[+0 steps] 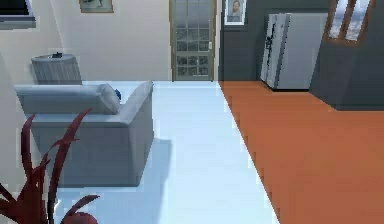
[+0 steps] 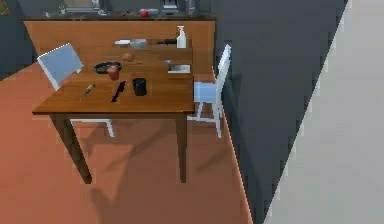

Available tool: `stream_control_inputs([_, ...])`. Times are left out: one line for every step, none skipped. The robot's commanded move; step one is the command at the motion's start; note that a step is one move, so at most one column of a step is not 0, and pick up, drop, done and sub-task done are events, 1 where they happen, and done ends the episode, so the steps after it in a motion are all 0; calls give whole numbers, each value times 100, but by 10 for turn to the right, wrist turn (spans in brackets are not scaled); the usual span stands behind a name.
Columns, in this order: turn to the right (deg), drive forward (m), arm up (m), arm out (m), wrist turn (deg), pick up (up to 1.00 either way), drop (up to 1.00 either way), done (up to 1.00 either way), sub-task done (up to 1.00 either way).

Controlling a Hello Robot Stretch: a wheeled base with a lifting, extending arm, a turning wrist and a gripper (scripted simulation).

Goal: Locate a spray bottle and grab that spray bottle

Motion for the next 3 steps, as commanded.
stream_control_inputs([0,15,0,0,0,0,0,0,0])
stream_control_inputs([150,0,0,0,0,0,0,0,0])
stream_control_inputs([30,0,0,0,0,0,0,0,0])
